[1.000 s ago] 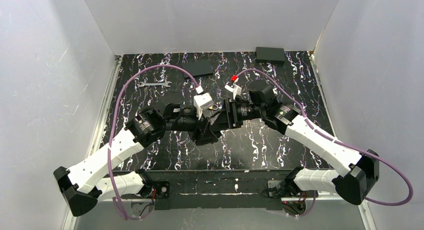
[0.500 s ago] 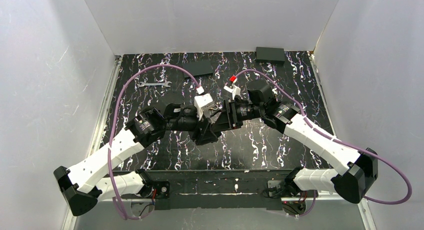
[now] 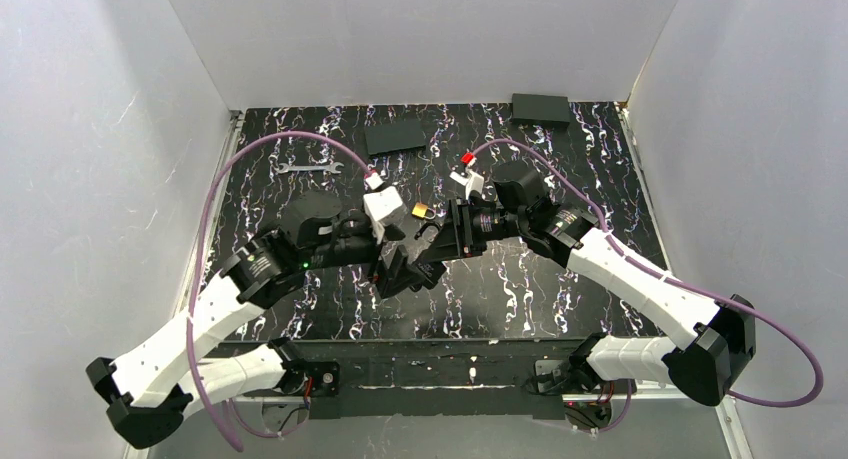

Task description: Unlock with the key

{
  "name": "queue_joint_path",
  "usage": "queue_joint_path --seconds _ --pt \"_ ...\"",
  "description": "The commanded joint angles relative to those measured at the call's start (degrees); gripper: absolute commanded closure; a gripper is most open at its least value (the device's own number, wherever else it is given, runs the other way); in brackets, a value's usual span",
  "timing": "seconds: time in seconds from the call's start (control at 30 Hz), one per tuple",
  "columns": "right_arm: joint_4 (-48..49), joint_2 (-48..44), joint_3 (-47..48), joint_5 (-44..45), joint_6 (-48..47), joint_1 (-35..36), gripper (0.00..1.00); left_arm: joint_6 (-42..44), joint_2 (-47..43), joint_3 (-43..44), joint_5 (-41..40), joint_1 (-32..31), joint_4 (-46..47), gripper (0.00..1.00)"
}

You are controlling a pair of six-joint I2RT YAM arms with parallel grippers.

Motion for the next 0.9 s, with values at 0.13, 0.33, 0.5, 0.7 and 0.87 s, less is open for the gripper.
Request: queue_joint_path --seconds 0.13,0.33,0.5,0.7,0.87 --pt "3.56 -1.43 -1.38 3.63 0.14 -2.66 0.99 4.68 -8.12 -1.69 -8.88 0.05 -7.11 0.02" --pt "8.34 0.01 -4.91 5.62 2.36 -6.22 0.99 4.9 -13.58 -7.51 -20.74 0.07 -7.65 0.02" --pt "11.89 4.07 -5.57 7.51 1.99 -10.83 0.99 5.76 -17.11 -14.56 -32.46 -0.02 -4.0 0.02" --pt "19.31 12.55 -4.89 6.69 3.79 -19.11 0.99 4.85 -22.94 -21.46 -37.36 0.02 3.79 0.02" --pt "29.42 22.39 -2.99 4.91 5.63 -23.82 0.99 3.65 -23.34 -22.5 -39.46 0.07 5.14 0.02"
